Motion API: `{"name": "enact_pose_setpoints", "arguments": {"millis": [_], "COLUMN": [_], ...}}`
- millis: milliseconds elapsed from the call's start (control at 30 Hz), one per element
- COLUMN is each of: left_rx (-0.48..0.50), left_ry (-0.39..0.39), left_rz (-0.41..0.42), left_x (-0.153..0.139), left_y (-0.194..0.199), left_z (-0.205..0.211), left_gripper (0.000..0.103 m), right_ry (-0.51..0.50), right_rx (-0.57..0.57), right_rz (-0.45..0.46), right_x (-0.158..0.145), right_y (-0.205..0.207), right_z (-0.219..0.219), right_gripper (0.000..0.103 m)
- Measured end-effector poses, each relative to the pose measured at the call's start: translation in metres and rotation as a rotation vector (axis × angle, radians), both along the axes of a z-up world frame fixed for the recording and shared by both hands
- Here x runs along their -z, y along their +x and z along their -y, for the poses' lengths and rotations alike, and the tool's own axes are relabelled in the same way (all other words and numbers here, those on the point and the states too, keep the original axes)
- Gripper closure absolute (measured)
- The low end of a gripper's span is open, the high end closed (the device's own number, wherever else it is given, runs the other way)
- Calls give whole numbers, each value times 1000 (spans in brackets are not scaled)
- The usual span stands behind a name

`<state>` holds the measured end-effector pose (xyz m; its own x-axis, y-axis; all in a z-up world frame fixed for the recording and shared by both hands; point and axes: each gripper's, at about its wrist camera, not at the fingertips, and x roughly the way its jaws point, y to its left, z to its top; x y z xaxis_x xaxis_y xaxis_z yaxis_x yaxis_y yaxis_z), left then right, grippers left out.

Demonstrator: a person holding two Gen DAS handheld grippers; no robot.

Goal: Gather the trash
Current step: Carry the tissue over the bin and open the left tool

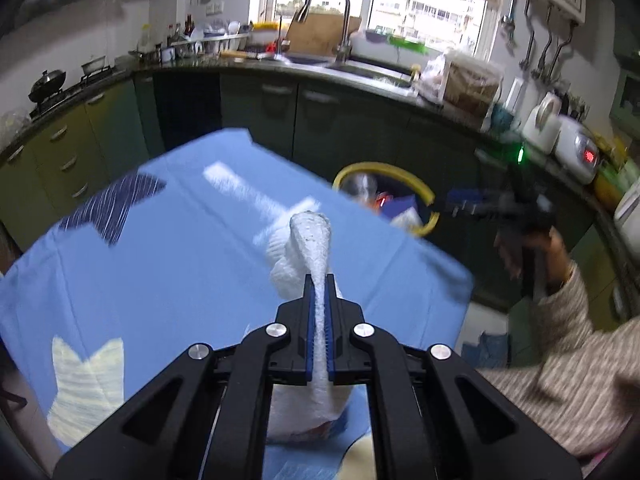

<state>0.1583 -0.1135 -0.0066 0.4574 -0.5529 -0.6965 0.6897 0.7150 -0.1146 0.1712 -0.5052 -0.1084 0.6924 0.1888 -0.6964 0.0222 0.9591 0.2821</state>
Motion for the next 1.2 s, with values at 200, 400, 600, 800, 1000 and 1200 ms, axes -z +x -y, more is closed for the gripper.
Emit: {"name": "enact_pose_setpoints", "arguments": {"millis": [200,400,600,800,1000,1200], "left_rx": [61,199,259,197,132,146], "left_ry": [-57,-129,-139,-83,16,42], "left_rz": [35,-5,-60,-139,-178,-197], "left_x": [-39,-60,-32,35,88,87], "left_y": [24,52,81,116,138,129], "left_z": [53,147,255,323,352,336], "left_gripper": [99,99,99,99,80,49], "right_ry": [-3,-28,-1,36,61,66], "right_rx": [-26,-29,32,95,95,89], "right_rz": [26,46,79,125,134,137], "right_x": [-11,-20,-29,-38,-39,-40], "right_y": [-12,-29,-49,-70,-74,-74], "right_z": [9,24,55,86,92,89], "right_gripper": [9,9,9,6,6,6]}}
